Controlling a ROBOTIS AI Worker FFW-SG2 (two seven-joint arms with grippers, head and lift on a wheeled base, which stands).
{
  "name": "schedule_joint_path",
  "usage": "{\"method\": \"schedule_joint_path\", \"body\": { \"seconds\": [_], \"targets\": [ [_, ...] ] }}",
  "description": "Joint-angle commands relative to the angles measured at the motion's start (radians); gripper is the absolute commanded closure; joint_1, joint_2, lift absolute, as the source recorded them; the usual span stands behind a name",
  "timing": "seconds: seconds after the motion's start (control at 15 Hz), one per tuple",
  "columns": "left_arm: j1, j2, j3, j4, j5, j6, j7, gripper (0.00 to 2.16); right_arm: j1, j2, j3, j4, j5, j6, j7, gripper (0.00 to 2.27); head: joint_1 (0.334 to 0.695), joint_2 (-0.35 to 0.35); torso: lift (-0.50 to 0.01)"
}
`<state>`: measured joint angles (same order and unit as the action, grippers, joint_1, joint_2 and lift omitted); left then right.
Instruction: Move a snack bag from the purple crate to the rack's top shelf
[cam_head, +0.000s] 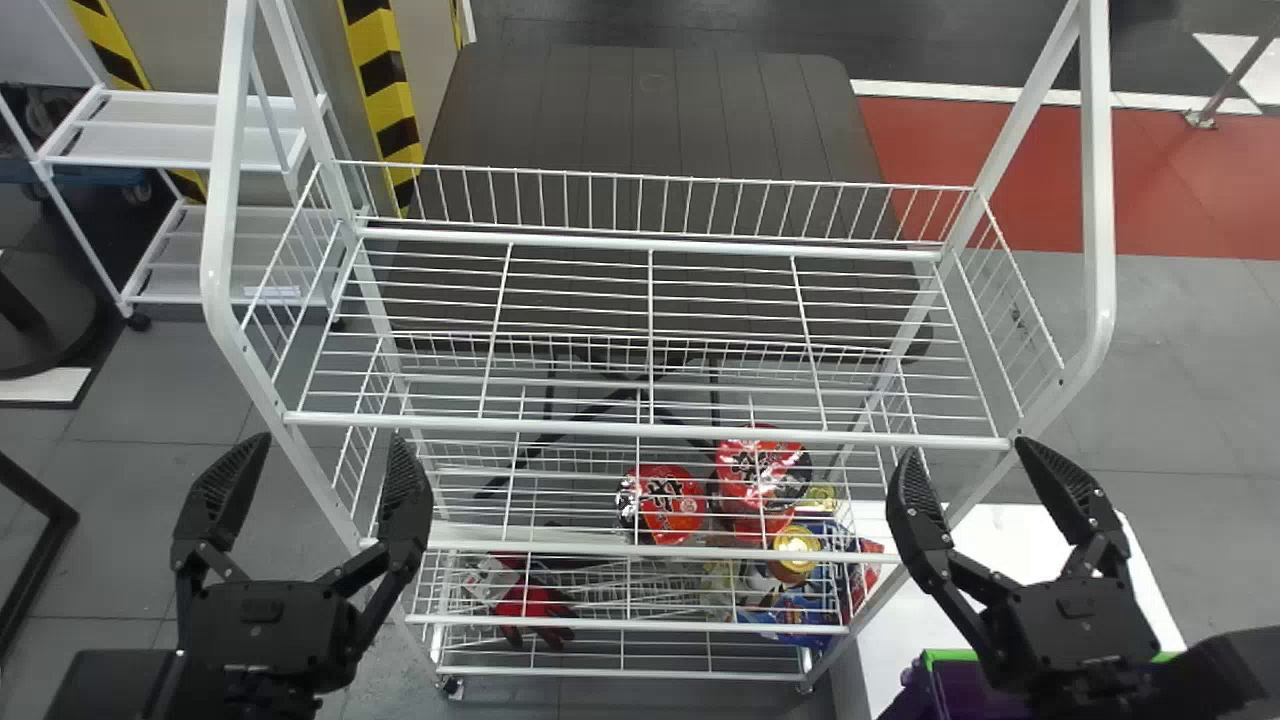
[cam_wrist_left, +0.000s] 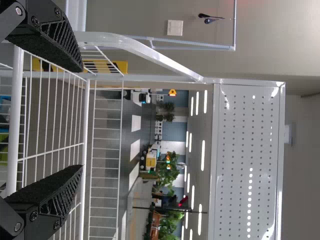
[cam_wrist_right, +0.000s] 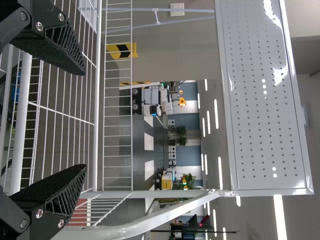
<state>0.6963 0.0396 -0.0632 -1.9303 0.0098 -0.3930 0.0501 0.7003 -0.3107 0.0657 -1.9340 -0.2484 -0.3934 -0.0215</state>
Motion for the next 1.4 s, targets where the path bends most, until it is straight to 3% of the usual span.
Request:
{"method": "schedule_joint_path", "body": {
  "seconds": [0.0, 1.33],
  "targets": [
    [0.0, -0.007, 0.0, -0.001, 0.002, 0.006, 0.002, 0.14, -0.008, 0.002, 0.002, 0.0, 0.003, 0.006, 0.0, 0.17, 0.695, -0.051, 0.0],
    [-0.04, -0.01, -0.013, 0.025, 0.033, 0.018, 0.024, 0.14, -0.068, 0.013, 0.017, 0.049, 0.004, 0.04, 0.0, 0.18, 0.695, -0.039, 0.0]
  ]
}}
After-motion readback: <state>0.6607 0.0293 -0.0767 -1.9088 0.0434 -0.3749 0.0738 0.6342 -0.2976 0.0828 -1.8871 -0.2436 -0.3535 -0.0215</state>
